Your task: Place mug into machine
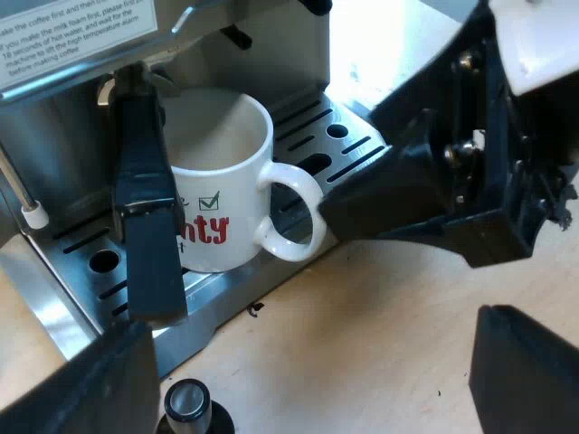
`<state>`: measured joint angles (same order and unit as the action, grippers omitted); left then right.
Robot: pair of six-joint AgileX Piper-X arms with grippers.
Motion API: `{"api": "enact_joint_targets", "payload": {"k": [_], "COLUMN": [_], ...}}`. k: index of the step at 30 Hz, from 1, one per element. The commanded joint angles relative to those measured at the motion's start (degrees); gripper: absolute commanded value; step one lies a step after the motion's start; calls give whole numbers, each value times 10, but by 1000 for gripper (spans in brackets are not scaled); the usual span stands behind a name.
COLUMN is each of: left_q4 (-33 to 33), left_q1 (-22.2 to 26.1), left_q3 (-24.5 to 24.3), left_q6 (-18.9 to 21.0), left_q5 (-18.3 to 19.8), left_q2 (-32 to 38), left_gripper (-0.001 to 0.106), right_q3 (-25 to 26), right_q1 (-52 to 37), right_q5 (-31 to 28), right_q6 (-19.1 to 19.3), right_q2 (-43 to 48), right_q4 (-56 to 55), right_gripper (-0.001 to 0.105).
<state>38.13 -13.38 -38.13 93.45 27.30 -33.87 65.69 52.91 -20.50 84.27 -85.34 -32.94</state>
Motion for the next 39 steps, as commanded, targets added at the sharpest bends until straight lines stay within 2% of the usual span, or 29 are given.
{"api": "enact_joint_targets", "payload": {"k": [1, 7, 15, 23, 27, 29, 33, 39], "left_q4": [4, 4, 7, 8, 10, 10, 10, 10], "left_q1": [-3, -3, -3, -3, -3, -3, -3, -3], "left_q3": [0, 0, 0, 0, 0, 0, 0, 0], "left_q6": [-3, -5, -8, -8, -8, -8, -8, -8], "left_q5": [4, 4, 4, 4, 4, 4, 4, 4], "left_q2": [0, 9, 23, 23, 23, 23, 23, 23], "left_gripper": [72, 72, 72, 72, 72, 72, 72, 72], "right_q3": [-29, -98, -135, -142, -142, -142, -142, -142], "right_q1": [-1, -1, -1, -22, -40, -43, -43, -43], "right_q5": [-16, -16, -13, -6, 15, 19, 50, 52], "right_q6": [-7, -10, 8, 35, 45, 45, 47, 42], "right_q2": [21, 40, 40, 39, 39, 39, 21, -12], "right_q4": [19, 103, 220, 263, 264, 264, 271, 283], "right_gripper": [70, 70, 70, 68, 48, 44, 47, 51]}}
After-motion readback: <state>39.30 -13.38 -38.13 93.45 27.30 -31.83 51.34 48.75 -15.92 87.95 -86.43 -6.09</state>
